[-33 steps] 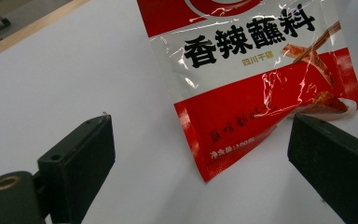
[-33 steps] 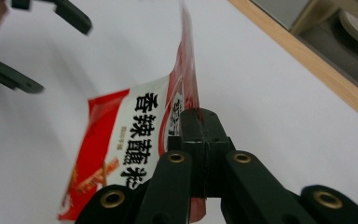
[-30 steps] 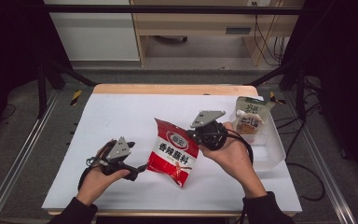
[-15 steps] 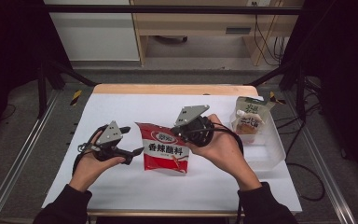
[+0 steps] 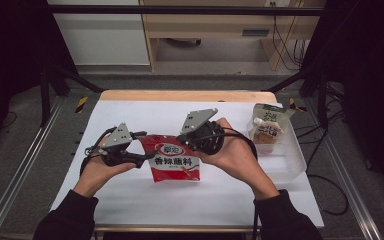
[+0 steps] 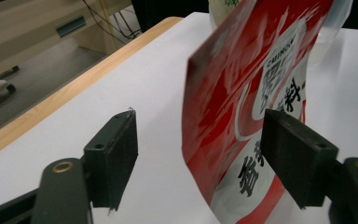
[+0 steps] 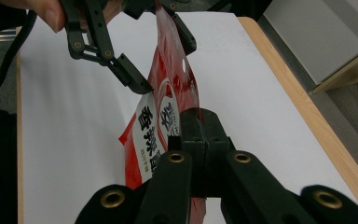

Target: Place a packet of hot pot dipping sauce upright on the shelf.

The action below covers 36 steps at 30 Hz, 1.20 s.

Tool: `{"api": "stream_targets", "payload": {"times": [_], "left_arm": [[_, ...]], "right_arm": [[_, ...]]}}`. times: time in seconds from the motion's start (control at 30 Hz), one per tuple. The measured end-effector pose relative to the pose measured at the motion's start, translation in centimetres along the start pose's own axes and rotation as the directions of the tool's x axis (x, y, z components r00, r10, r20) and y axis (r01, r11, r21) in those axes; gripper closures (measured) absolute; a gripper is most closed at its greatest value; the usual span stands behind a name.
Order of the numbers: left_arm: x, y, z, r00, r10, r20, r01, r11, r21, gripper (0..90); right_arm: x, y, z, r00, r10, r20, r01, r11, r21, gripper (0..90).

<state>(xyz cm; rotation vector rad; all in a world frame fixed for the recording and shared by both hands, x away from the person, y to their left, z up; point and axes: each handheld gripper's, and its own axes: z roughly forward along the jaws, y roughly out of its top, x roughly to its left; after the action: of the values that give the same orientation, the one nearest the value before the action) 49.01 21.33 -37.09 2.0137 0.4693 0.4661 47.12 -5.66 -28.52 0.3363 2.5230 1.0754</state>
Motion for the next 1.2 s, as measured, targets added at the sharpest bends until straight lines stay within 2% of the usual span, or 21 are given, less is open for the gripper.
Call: {"api": "stream_targets", "payload": {"times": [0.07,0.17,0.27,0.3,0.4,0.5,0.53,0.63,0.7,0.77,0.87,0.9,1.0,1.1,1.2], "left_arm": [[0.0,0.0,0.2,1.0,-0.009,0.0,0.009,1.0,-0.003,34.0],[0.1,-0.1,0.3,0.9993,-0.025,0.027,0.024,0.9997,0.004,42.5],[0.0,0.3,-0.1,0.9966,-0.046,0.068,0.048,0.9981,-0.038,54.1],[0.0,0.4,-0.1,0.9964,-0.049,0.07,0.052,0.9977,-0.044,58.0],[0.0,0.7,-0.1,0.9971,-0.029,0.07,0.032,0.999,-0.032,68.2],[-0.1,0.9,0.1,0.9917,-0.041,0.122,0.046,0.9983,-0.037,84.7],[-0.2,1.0,0.1,0.9901,-0.044,0.134,0.049,0.998,-0.038,87.8],[-0.7,1.5,-0.1,0.9863,-0.035,0.161,0.041,0.9986,-0.033,89.4],[-1.0,1.9,-0.2,0.9859,-0.019,0.167,0.025,0.9992,-0.03,89.6],[-1.3,2.4,-0.3,0.9858,0.002,0.168,0.001,0.9998,-0.02,89.8],[-1.6,3.1,-0.4,0.9843,0.04,0.172,-0.04,0.9992,0.0,89.9],[-1.6,3.2,-0.4,0.9848,0.042,0.168,-0.044,0.999,0.006,89.9],[-1.6,3.4,-0.4,0.9841,0.048,0.171,-0.051,0.9987,0.008,89.9],[-1.6,3.5,-0.4,0.9836,0.056,0.171,-0.059,0.9982,0.011,89.9],[-1.6,3.7,-0.6,0.9828,0.062,0.174,-0.065,0.9978,0.011,89.9]], "right_arm": [[-0.1,0.1,0.1,1.0,-0.004,-0.007,0.004,1.0,-0.004,90.0],[-0.2,0.1,-0.1,0.9999,0.01,-0.01,-0.01,1.0,-0.008,90.0],[0.0,0.0,-0.2,0.9999,0.005,-0.016,-0.005,1.0,-0.002,90.0],[0.0,-0.1,-0.3,0.9998,0.006,-0.017,-0.006,1.0,-0.001,90.0],[-0.1,-0.3,-0.6,0.9998,0.004,-0.018,-0.004,1.0,0.012,90.0],[-0.4,-0.7,-0.8,0.9997,0.02,-0.014,-0.02,1.0,0.021,90.0],[-0.6,-0.9,-0.9,0.9996,0.022,-0.015,-0.022,1.0,0.02,90.0],[-0.8,-1.4,-1.4,0.9983,0.046,-0.035,-0.045,0.999,0.017,90.0],[-0.9,-1.8,-1.8,0.998,0.044,-0.045,-0.044,0.999,0.01,89.7],[-0.9,-2.1,-2.0,0.9985,0.036,-0.04,-0.035,0.999,0.03,87.0],[-0.9,-2.6,-1.8,0.9986,0.034,-0.041,-0.031,0.998,0.051,73.6],[-0.9,-2.8,-1.6,0.9988,0.027,-0.042,-0.025,0.998,0.058,67.0],[-0.8,-2.9,-1.1,0.9999,0.0,-0.014,0.002,0.997,0.08,54.6],[-1.2,-2.8,-0.6,0.999,-0.043,0.012,0.041,0.992,0.116,49.5],[-1.6,-2.7,-0.2,0.9982,-0.055,0.024,0.051,0.988,0.149,46.7]]}}
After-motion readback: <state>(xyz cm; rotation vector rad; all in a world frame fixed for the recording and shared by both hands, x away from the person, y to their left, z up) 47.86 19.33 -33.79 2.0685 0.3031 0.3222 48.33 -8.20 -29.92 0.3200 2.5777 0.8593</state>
